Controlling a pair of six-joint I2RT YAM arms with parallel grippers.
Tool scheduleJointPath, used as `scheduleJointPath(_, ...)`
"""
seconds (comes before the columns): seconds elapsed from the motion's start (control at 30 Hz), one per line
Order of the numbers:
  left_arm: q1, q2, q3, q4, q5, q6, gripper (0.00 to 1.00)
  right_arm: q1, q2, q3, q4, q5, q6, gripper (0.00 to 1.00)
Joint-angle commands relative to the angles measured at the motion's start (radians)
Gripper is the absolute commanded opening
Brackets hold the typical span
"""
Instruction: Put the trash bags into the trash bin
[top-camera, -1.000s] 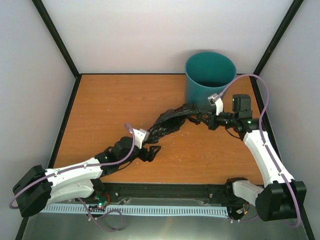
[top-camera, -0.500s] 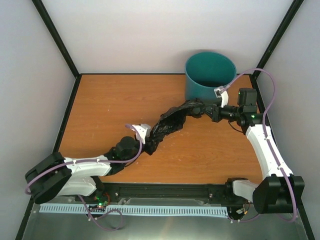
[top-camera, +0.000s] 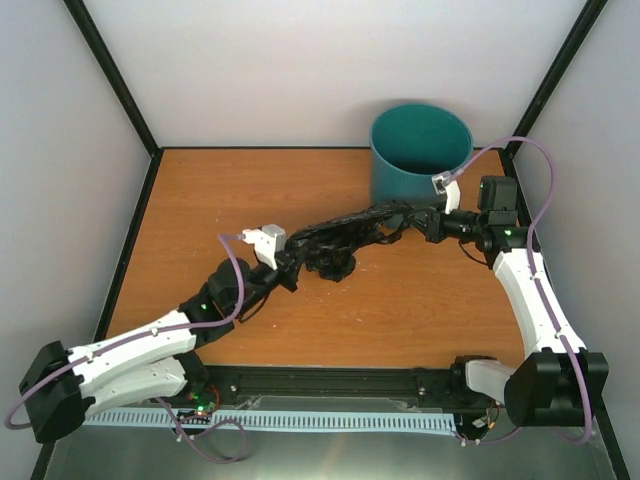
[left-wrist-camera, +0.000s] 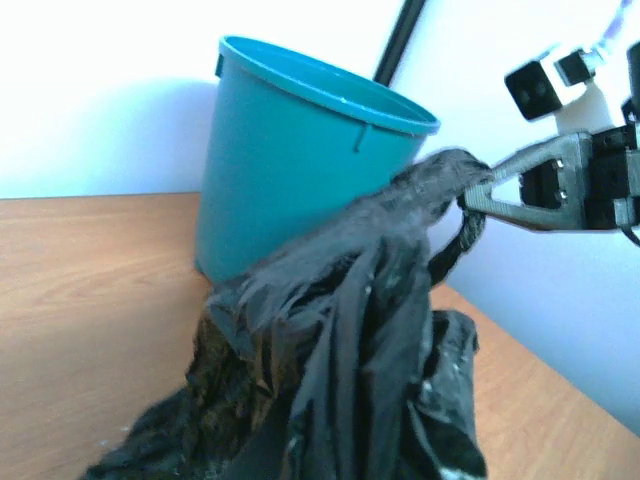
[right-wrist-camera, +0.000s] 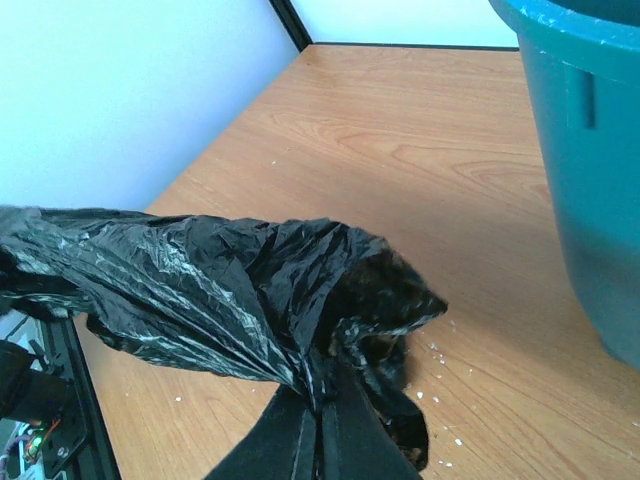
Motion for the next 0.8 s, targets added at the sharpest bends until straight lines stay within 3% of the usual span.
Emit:
scheduleJointPath(0.0, 0.012, -0.009, 0.206, -0.378, -0.12, -0.021, 0.0, -0.001, 0.02, 0.049, 0.006, -0.018, -0.004, 0.03)
scheduleJointPath(0.17, 0.114, 0.199, 0.618, -0.82, -0.147, -0.002, 0.01, 0.105, 0.147, 0.273, -0.156, 0.061, -0.098, 0.03)
scheduleJointPath(0.23, 0.125, 0.293, 0.846, -0.952, -0.226, 0.063, 0.01, 0.115, 0.218, 0.455, -0.197, 0.084, -0.122, 0.03)
scheduleJointPath(0.33, 0.119, 0.415, 1.291, -1.114, -0.268, 0.161, 0.01, 0.108, 0.309, 0.859, -0.263, 0.106, -0.132, 0.03)
scheduleJointPath(0.4, 0.07, 0.434, 1.504, -1.099, -0.27, 0.264, 0.01, 0.097, 0.326, 1.095, -0.26, 0.091, -0.1, 0.03)
scheduleJointPath(0.47, -0.035, 0.366, 1.5, -0.97, -0.221, 0.384, 0.01, 0.095, 0.275, 1.197, -0.207, 0.102, -0.088, 0.03)
scheduleJointPath(0.5, -0.059, 0.326, 1.449, -0.914, -0.192, 0.402, 0.01, 0.095, 0.224, 1.16, -0.163, 0.11, -0.089, 0.03)
scheduleJointPath(0.53, -0.068, 0.299, 1.386, -0.899, -0.195, 0.392, 0.01, 0.095, 0.129, 1.015, -0.11, 0.119, -0.085, 0.03)
scheduleJointPath(0.63, -0.069, 0.304, 1.139, -1.078, -0.308, 0.266, 0.01, 0.116, -0.069, 0.506, 0.043, 0.17, -0.071, 0.03)
scheduleJointPath(0.7, -0.068, 0.372, 0.951, -1.243, -0.296, 0.113, 0.01, 0.21, -0.058, 0.251, -0.044, 0.325, -0.203, 0.03)
scheduleJointPath(0.77, -0.074, 0.427, 0.799, -1.319, -0.173, 0.011, 0.01, 0.296, 0.023, 0.152, -0.237, 0.38, -0.366, 0.03)
